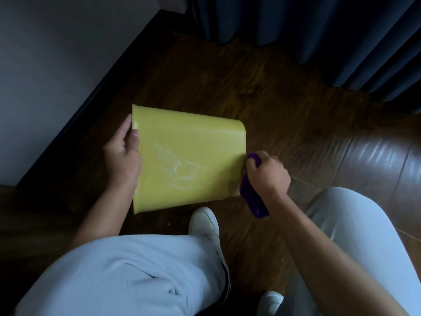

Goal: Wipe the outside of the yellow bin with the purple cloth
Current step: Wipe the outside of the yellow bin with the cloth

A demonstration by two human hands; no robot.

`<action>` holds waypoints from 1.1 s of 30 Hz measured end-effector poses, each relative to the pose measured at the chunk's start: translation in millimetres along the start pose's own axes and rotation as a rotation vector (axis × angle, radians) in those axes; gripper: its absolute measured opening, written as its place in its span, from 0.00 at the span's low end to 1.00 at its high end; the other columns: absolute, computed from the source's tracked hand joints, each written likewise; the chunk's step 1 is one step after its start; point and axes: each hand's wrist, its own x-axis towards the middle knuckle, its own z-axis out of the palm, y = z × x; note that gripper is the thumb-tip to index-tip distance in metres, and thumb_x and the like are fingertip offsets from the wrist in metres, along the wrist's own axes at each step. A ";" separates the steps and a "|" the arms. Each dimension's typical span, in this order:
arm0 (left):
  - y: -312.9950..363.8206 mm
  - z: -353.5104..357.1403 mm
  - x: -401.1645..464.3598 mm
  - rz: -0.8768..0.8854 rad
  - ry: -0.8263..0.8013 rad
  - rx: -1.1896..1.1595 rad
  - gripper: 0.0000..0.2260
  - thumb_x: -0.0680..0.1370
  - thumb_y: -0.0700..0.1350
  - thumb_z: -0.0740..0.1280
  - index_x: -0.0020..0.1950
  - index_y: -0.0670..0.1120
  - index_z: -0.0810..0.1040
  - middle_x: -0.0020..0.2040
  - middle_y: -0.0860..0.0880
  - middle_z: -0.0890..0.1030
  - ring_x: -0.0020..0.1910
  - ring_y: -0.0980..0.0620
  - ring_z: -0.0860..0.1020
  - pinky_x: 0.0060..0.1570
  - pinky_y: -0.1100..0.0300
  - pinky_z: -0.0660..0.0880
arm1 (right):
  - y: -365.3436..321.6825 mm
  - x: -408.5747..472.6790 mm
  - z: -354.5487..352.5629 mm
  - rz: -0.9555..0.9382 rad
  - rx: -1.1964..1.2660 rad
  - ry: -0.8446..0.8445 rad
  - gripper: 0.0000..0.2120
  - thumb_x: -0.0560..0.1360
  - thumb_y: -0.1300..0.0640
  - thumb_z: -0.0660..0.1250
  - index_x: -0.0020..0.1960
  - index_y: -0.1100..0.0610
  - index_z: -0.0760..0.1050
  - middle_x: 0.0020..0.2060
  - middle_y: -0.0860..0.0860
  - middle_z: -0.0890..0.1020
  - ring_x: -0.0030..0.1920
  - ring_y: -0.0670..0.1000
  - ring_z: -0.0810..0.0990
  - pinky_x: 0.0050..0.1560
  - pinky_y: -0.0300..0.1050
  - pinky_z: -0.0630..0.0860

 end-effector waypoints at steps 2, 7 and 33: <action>1.1 -1.4 -7.0 0.077 -0.033 0.026 0.17 0.85 0.48 0.64 0.72 0.62 0.75 0.59 0.66 0.81 0.60 0.66 0.80 0.53 0.73 0.77 | -9.3 16.0 -12.8 -0.047 0.187 0.077 0.19 0.82 0.43 0.57 0.69 0.46 0.75 0.57 0.54 0.81 0.51 0.57 0.82 0.52 0.59 0.82; -6.1 -7.2 -23.2 0.233 -0.044 0.089 0.16 0.85 0.49 0.64 0.73 0.59 0.74 0.65 0.51 0.82 0.63 0.58 0.81 0.61 0.64 0.77 | -24.4 55.5 -37.9 -0.225 0.198 0.080 0.20 0.82 0.45 0.61 0.72 0.46 0.75 0.66 0.49 0.80 0.60 0.54 0.80 0.58 0.51 0.76; 7.6 -5.0 -25.2 0.197 -0.243 0.004 0.23 0.80 0.40 0.66 0.72 0.62 0.73 0.53 0.60 0.87 0.52 0.59 0.84 0.51 0.64 0.80 | -16.7 -7.8 -26.8 -0.046 0.399 0.202 0.19 0.80 0.45 0.66 0.69 0.49 0.79 0.61 0.49 0.80 0.54 0.47 0.76 0.54 0.46 0.74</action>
